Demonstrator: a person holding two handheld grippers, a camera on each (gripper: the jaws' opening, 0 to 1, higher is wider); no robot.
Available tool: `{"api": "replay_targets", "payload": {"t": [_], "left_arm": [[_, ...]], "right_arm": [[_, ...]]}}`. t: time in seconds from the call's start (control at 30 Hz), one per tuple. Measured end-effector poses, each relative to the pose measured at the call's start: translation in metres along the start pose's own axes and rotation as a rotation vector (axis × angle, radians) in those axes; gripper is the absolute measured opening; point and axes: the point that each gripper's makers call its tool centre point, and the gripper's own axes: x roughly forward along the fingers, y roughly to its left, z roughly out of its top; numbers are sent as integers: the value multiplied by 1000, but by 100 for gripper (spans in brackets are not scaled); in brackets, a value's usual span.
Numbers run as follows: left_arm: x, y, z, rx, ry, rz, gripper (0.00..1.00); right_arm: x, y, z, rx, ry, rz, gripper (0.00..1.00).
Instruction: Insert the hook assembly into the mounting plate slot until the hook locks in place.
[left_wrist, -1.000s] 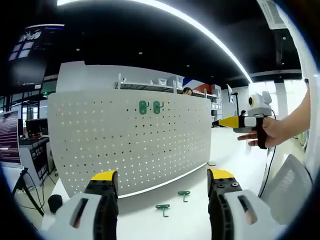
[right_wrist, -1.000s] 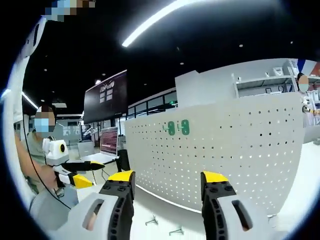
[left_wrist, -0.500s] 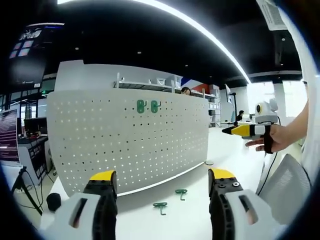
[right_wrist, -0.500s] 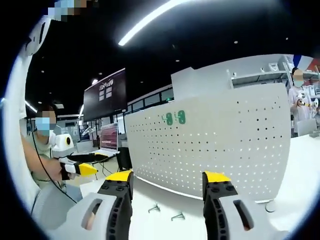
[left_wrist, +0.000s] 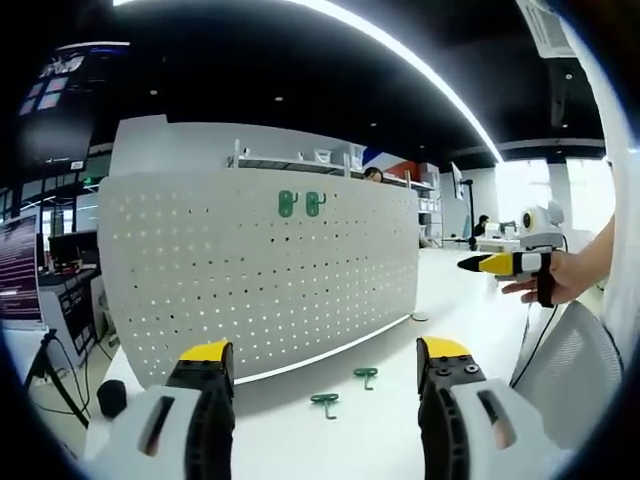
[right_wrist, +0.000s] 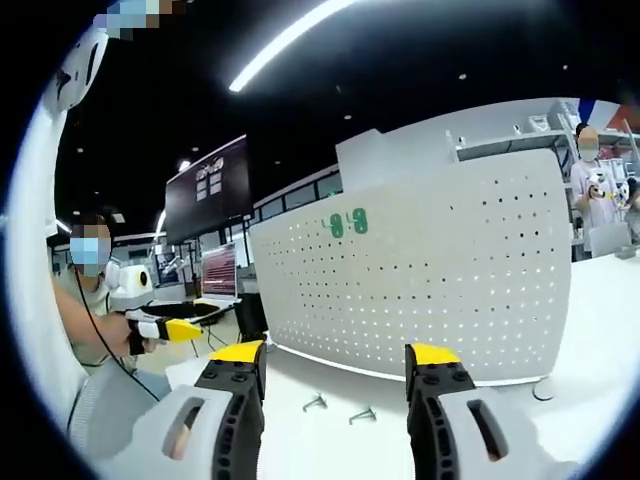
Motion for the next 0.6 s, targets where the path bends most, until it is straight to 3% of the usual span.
{"api": "replay_targets", "payload": {"t": [0.6], "left_arm": [[0, 4, -4, 4, 14, 6, 76]], "right_arm": [[-4, -2, -6, 10, 6, -13, 53]]}}
